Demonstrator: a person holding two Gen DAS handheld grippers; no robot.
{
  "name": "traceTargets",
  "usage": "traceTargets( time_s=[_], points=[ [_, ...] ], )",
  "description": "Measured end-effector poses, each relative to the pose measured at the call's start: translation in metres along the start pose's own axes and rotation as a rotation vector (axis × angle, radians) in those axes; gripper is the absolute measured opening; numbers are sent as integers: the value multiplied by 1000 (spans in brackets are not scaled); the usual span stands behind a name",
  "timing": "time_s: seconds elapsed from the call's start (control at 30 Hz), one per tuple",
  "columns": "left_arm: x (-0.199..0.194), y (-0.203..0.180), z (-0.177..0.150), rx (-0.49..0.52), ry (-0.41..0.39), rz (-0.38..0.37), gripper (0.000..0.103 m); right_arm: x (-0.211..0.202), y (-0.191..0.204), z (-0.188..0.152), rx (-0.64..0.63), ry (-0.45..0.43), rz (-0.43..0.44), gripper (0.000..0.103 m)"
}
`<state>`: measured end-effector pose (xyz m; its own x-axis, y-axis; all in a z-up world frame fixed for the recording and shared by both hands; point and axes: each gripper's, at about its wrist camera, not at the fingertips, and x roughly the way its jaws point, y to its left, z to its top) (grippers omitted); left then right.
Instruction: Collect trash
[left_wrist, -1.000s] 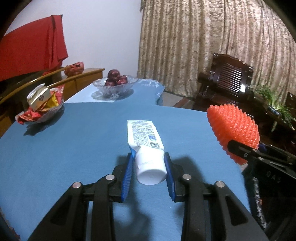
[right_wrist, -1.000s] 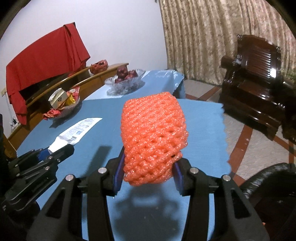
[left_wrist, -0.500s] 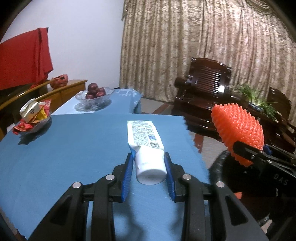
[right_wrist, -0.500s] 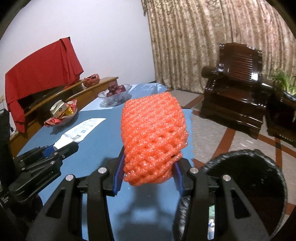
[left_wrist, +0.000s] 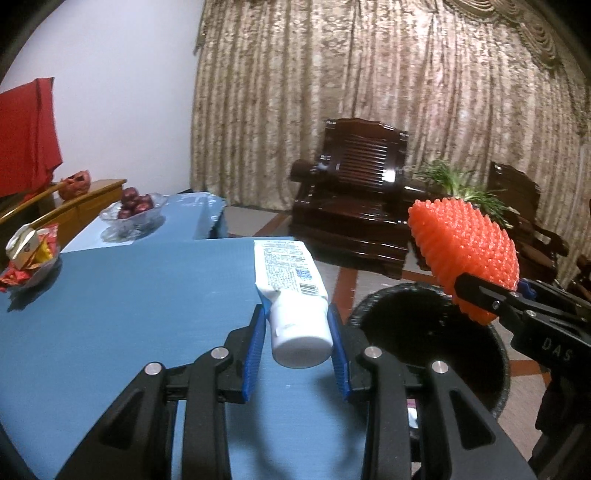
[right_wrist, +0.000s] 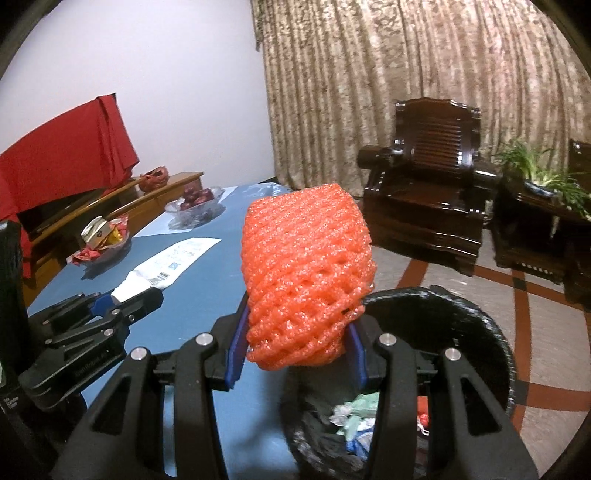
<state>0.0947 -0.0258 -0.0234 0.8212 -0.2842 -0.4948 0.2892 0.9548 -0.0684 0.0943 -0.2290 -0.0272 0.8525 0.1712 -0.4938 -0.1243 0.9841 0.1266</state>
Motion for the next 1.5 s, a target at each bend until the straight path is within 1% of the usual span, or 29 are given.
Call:
traceTargets(
  time_s=[0.3,0.6,0.9,1.17,1.23,1.27,1.3,1.33,1.37,1.4,1.43,1.47,1.5],
  points=[
    [11,-38,4,39,0,-69,33,-20,-36,-14,35,1,-76,43],
    [31,-79,8,88,15,-144,33,-27,-70,-25,76,13,-150,43],
    [62,-118,1,141,60,-203,33,-14,-108,-38,104,58,-197,44],
    [97,-134,-3,143,123,-225,33,13,-134,-51,125,111,-217,44],
    [104,-135,-4,143,136,-235,33,19,-140,-54,131,121,-216,46],
    [107,-134,-4,140,142,-240,33,24,-143,-56,133,131,-214,52],
    [112,-134,-4,130,153,-251,38,27,-145,-58,132,139,-221,59],
    [114,-133,-4,121,160,-261,51,32,-147,-60,127,149,-236,64],
    [116,-132,-3,112,161,-266,56,34,-149,-61,123,156,-244,71],
    [115,-130,-3,106,154,-265,58,36,-151,-62,119,159,-254,77],
    [115,-129,-3,108,153,-265,59,37,-153,-64,117,159,-263,79],
    [114,-127,-3,113,153,-260,60,36,-154,-65,120,158,-269,83],
    [114,-125,-3,116,151,-254,65,36,-156,-66,123,156,-270,86]
  ],
)
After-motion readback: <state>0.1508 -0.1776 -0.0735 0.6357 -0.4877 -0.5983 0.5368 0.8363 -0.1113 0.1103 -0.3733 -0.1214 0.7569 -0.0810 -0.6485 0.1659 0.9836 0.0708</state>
